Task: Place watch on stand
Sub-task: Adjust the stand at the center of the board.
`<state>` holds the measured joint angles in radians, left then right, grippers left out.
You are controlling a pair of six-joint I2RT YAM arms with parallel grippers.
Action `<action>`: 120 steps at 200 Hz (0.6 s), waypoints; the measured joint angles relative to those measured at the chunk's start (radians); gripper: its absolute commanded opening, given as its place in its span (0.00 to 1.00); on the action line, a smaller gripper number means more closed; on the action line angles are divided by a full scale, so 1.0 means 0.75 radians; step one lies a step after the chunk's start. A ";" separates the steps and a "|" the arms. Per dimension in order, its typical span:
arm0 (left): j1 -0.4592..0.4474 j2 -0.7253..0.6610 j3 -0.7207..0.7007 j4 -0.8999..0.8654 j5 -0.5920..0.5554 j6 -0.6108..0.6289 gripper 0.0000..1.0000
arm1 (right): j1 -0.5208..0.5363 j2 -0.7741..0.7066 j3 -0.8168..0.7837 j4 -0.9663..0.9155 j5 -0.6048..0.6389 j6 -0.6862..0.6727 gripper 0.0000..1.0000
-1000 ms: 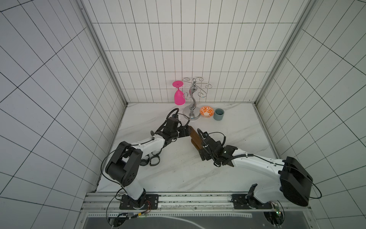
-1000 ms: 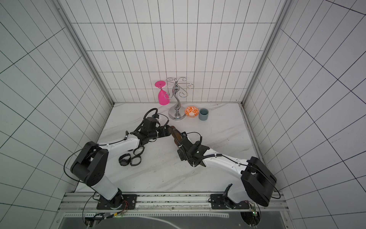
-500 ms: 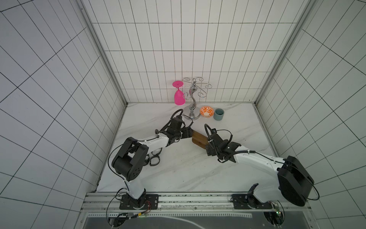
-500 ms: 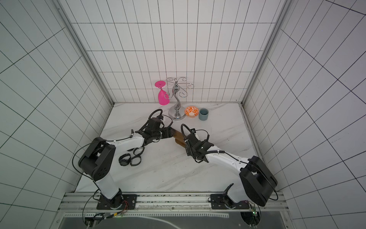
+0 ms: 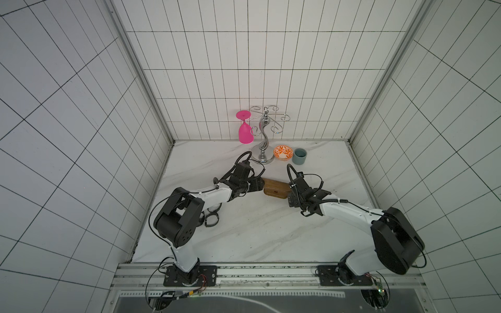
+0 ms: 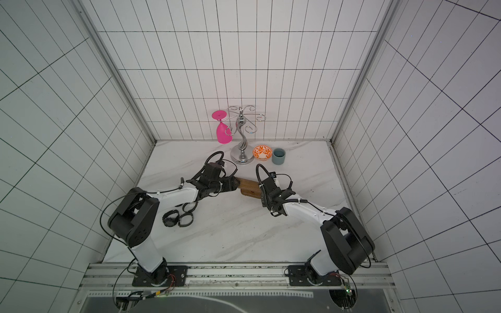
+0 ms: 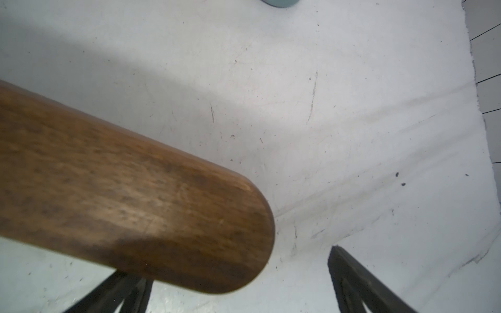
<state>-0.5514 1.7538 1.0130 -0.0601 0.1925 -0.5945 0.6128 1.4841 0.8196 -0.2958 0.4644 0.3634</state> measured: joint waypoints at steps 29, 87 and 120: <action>-0.009 0.000 0.000 -0.001 0.001 -0.012 0.70 | -0.033 0.043 0.001 0.033 -0.005 -0.011 0.99; -0.017 -0.016 -0.006 -0.009 -0.007 -0.019 0.70 | -0.064 0.053 0.001 0.077 -0.019 -0.018 0.99; -0.017 -0.057 -0.033 -0.015 -0.026 -0.021 0.71 | -0.085 0.053 0.001 0.092 -0.026 -0.017 0.99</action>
<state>-0.5640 1.7107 0.9882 -0.0715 0.1730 -0.6102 0.5491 1.5242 0.8204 -0.2268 0.4450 0.3504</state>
